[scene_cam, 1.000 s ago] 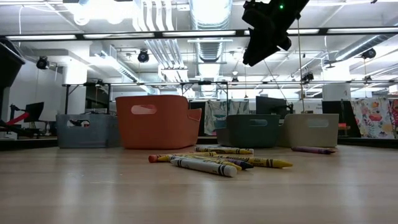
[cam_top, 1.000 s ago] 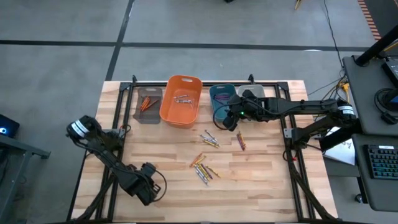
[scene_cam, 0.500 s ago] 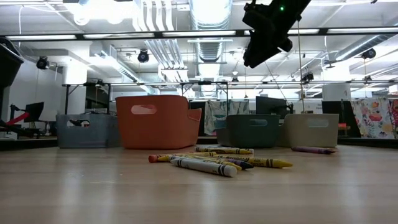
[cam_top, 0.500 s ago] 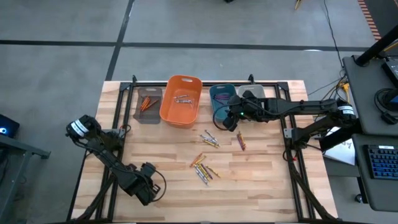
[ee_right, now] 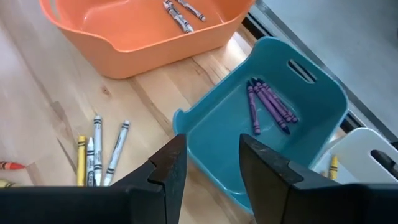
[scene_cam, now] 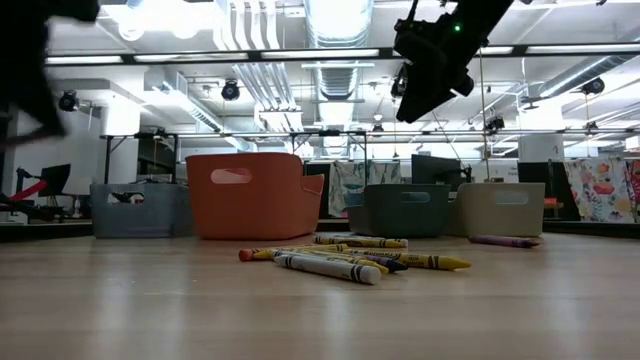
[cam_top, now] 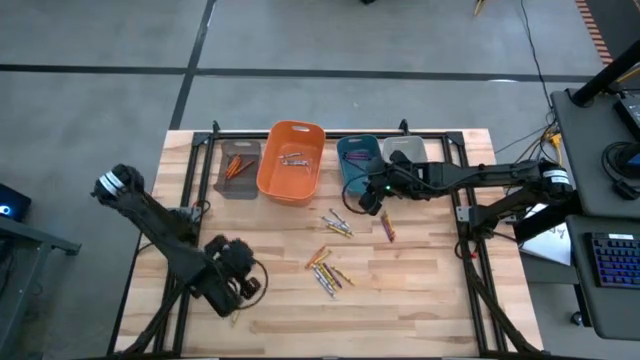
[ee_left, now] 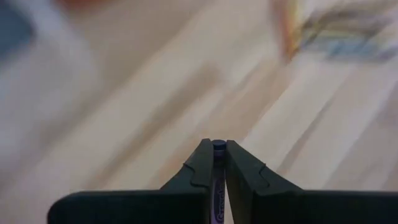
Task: Sort crayons
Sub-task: Put the purple crayon into the blue bin
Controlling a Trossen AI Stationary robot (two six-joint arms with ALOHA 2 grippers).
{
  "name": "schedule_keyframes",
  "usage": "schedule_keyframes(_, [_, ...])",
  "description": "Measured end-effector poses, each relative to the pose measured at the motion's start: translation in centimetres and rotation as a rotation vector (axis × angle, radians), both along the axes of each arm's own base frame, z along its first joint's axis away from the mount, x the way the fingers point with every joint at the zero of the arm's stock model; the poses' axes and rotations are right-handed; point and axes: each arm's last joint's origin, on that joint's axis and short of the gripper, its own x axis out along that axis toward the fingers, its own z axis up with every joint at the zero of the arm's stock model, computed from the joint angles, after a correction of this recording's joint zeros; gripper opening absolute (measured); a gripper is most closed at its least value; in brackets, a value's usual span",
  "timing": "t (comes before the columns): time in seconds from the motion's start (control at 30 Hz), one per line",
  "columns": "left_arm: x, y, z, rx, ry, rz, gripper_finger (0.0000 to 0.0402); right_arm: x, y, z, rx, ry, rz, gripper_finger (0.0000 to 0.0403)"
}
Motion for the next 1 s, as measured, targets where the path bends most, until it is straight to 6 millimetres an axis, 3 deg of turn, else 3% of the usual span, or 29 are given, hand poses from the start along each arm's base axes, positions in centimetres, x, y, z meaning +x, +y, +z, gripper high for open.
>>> schedule_keyframes(0.2, [1.3, 2.9, 5.1, 0.185, -0.3, -0.156, 0.0, 0.5, 1.0, -1.0, -0.006, -0.062, 0.06, 0.0129])
schedule_keyframes(0.5, [4.9, 6.3, 10.1, 0.473, -0.486, -0.473, 0.0, 2.1, 3.5, -2.3, -0.001, -0.432, 0.491, 0.0128])
schedule_keyframes(0.77, [7.7, 9.9, 11.6, 0.61, -0.664, -0.51, 0.0, 3.1, 4.0, -1.7, -0.125, -0.653, 0.556, 0.0133])
schedule_keyframes(1.0, [9.6, 12.1, 9.8, 0.617, -0.701, -0.471, 0.0, 5.2, 4.1, -1.5, -0.215, -0.722, 0.63, 0.0161])
